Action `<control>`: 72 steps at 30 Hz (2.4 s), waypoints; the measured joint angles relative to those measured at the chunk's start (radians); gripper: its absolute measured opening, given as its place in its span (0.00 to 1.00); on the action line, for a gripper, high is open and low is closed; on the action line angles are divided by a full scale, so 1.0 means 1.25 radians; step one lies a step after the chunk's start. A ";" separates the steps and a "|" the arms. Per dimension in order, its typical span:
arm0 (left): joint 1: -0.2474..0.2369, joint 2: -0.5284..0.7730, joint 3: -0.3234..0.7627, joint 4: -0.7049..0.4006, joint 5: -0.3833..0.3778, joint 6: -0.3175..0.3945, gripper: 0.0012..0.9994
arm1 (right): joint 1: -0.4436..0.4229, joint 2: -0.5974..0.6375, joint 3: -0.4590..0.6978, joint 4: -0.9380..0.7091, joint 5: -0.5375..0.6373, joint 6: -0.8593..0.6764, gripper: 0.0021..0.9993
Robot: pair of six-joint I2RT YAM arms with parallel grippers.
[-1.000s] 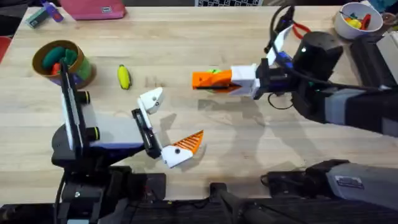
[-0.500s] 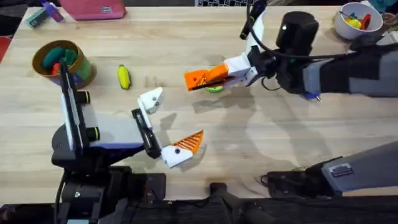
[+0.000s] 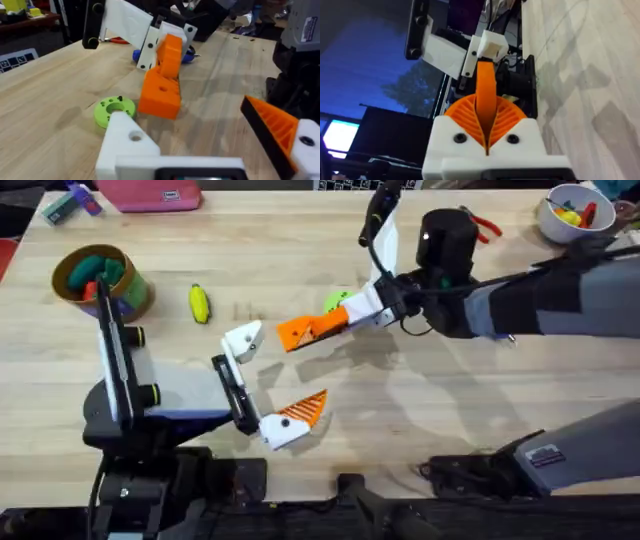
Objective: Pick up the gripper from the table and insert it into the empty holder that is missing its gripper. Then pick up a screw, insert it into the mounting hole, and use the screwdriver to tighten it. Finally, clean up the table by picking up the vegetable and placing it into the bucket.
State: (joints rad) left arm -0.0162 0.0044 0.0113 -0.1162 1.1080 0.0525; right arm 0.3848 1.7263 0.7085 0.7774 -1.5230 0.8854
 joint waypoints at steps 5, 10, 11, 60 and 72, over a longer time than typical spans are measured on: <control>0.000 0.000 0.000 0.000 0.000 0.000 0.99 | 0.025 0.020 0.008 -0.002 0.000 0.006 0.01; 0.000 0.000 0.000 0.000 0.000 0.000 0.99 | 0.048 0.042 0.035 -0.004 0.000 0.030 0.01; 0.000 0.000 0.000 0.000 0.000 0.000 0.99 | 0.054 0.046 0.041 -0.003 0.000 0.035 0.01; 0.000 0.000 0.000 0.000 -0.001 0.011 0.99 | 0.101 0.080 0.113 -0.054 0.005 0.123 0.01; 0.000 0.000 0.000 0.000 0.000 0.009 0.99 | 0.116 0.097 0.134 -0.052 0.038 0.105 0.01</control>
State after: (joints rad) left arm -0.0162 0.0044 0.0113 -0.1158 1.1079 0.0643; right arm 0.5303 1.8469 0.8766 0.7118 -1.4751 1.0164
